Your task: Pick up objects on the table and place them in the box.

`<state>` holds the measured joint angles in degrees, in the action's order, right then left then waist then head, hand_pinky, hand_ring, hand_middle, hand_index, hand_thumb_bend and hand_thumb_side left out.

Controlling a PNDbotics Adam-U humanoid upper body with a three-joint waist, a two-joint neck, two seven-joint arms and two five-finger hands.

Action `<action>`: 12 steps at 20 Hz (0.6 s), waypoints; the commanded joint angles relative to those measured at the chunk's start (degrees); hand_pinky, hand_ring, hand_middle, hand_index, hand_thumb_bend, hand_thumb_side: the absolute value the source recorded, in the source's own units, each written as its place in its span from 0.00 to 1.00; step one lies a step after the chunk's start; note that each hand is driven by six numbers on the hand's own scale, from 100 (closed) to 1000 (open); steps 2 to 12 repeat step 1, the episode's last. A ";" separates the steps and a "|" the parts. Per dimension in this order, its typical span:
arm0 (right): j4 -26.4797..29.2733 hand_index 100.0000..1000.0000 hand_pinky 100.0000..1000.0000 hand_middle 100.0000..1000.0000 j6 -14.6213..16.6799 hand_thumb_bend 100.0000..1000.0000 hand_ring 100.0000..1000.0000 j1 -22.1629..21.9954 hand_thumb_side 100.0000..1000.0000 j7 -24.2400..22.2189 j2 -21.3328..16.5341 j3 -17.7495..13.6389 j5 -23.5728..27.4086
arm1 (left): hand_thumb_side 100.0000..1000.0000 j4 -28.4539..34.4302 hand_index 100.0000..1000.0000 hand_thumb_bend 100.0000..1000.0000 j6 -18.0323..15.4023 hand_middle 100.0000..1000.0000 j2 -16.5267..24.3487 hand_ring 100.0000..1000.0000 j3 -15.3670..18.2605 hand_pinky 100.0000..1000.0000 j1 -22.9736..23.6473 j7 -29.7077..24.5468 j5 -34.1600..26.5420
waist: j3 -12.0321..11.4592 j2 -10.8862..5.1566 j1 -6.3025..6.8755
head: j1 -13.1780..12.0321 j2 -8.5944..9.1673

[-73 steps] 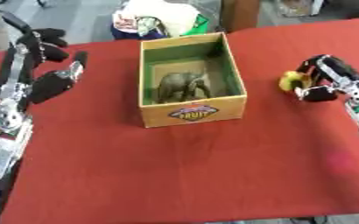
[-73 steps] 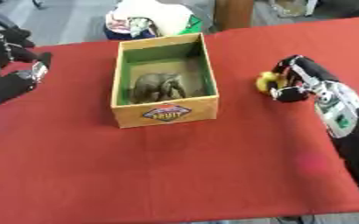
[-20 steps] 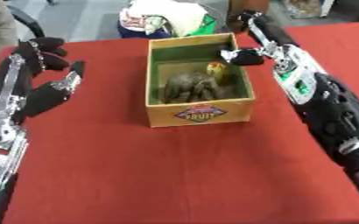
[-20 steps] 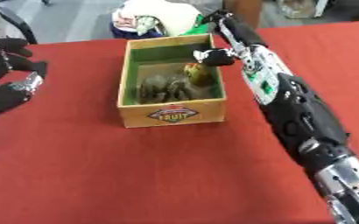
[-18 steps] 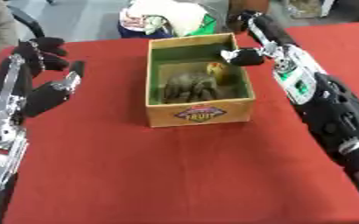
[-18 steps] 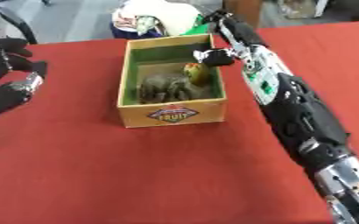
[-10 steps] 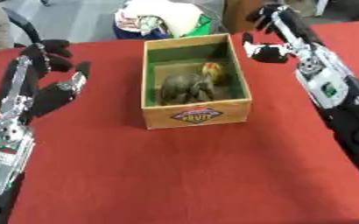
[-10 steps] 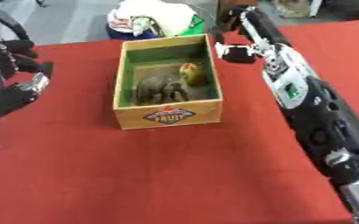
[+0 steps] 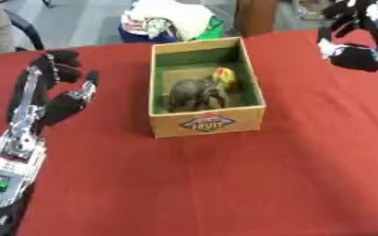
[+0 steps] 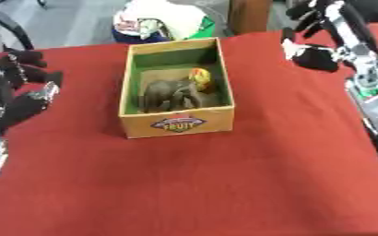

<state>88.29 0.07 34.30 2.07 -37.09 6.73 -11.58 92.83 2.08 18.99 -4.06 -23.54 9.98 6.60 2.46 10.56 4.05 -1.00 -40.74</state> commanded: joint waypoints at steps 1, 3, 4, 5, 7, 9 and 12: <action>5.28 0.71 0.53 0.61 -0.91 0.00 0.58 -2.14 0.04 2.09 -3.55 -2.92 3.06 | 0.06 0.47 0.69 0.28 -0.08 0.54 1.64 0.55 0.80 0.61 -0.24 1.25 -0.48 | 0.15 -0.68 -0.37 | -0.74 0.28; 5.28 0.71 0.53 0.61 -0.91 0.00 0.58 -2.14 0.04 2.09 -3.55 -2.92 3.06 | 0.06 0.47 0.69 0.28 -0.08 0.54 1.64 0.55 0.80 0.61 -0.24 1.25 -0.48 | 0.15 -0.68 -0.37 | -0.74 0.28; 5.28 0.71 0.53 0.61 -0.91 0.00 0.58 -2.14 0.04 2.09 -3.55 -2.92 3.06 | 0.06 0.47 0.69 0.28 -0.08 0.54 1.64 0.55 0.80 0.61 -0.24 1.25 -0.48 | 0.15 -0.68 -0.37 | -0.74 0.28; 5.28 0.71 0.53 0.61 -0.91 0.00 0.58 -2.14 0.04 2.09 -3.55 -2.92 3.06 | 0.06 0.47 0.69 0.28 -0.08 0.54 1.64 0.55 0.80 0.61 -0.24 1.25 -0.48 | 0.15 -0.68 -0.37 | -0.74 0.28; 5.28 0.71 0.53 0.61 -0.91 0.00 0.58 -2.14 0.04 2.09 -3.55 -2.92 3.06 | 0.06 0.47 0.69 0.28 -0.08 0.54 1.64 0.55 0.80 0.61 -0.24 1.25 -0.48 | 0.15 -0.68 -0.37 | -0.74 0.28; 5.28 0.71 0.53 0.61 -0.91 0.00 0.58 -2.14 0.04 2.09 -3.55 -2.92 3.06 | 0.06 0.47 0.69 0.28 -0.08 0.54 1.64 0.55 0.80 0.61 -0.24 1.25 -0.48 | 0.15 -0.68 -0.37 | -0.74 0.28; 5.28 0.71 0.53 0.61 -0.91 0.00 0.58 -2.14 0.04 2.09 -3.55 -2.92 3.06 | 0.06 0.47 0.69 0.28 -0.08 0.54 1.64 0.55 0.80 0.61 -0.24 1.25 -0.48 | 0.15 -0.68 -0.37 | -0.74 0.28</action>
